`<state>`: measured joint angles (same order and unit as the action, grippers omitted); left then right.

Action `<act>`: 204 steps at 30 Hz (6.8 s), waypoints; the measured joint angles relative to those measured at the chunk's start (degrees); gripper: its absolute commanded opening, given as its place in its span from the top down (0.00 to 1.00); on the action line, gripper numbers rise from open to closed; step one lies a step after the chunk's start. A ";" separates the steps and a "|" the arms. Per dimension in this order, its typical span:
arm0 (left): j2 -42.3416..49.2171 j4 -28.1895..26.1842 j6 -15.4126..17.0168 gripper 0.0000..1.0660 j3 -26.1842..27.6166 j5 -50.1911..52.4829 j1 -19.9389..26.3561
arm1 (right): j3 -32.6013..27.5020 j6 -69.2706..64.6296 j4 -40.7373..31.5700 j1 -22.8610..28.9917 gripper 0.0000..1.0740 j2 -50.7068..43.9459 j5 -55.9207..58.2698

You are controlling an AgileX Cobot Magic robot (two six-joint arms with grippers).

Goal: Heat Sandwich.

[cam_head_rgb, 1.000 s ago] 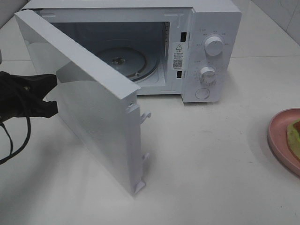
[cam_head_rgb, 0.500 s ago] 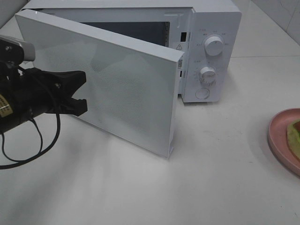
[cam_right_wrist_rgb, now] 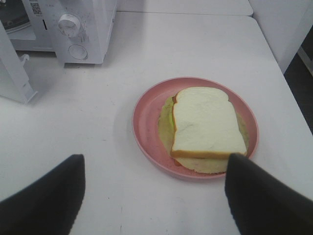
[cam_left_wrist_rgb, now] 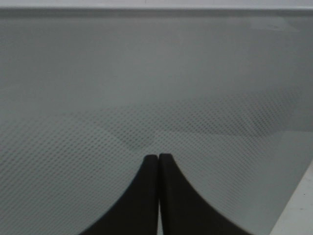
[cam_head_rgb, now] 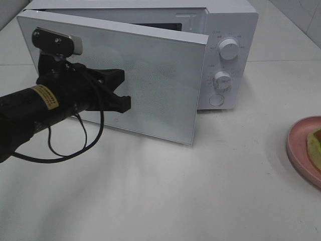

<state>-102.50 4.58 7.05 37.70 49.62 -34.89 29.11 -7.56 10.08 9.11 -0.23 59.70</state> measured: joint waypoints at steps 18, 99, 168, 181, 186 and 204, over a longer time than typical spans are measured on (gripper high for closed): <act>-10.14 -2.12 -0.23 1.00 17.36 -7.39 -5.10 | 0.00 0.00 0.00 0.00 0.29 0.00 -0.06; -11.23 -7.28 -3.72 1.00 25.78 -20.23 -6.70 | 0.00 0.00 0.00 0.00 0.29 0.00 -0.06; 55.41 -7.16 -3.21 0.05 4.30 -106.57 33.29 | 0.00 0.00 0.00 0.00 0.29 0.00 -0.06; 71.56 -3.50 -3.21 0.05 -3.04 -113.90 33.29 | 0.00 0.00 0.00 0.00 0.29 0.00 -0.06; 78.61 -3.21 -3.21 0.05 -6.76 -114.94 33.29 | 0.00 0.00 0.00 0.00 0.29 0.00 -0.06; 96.89 -5.39 -7.05 0.05 -9.11 -109.15 33.29 | 0.00 0.00 0.00 0.00 0.29 0.00 -0.06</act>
<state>-5.61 -0.80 0.00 28.59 -59.53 -1.60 29.11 -7.56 10.08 9.11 -0.23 59.64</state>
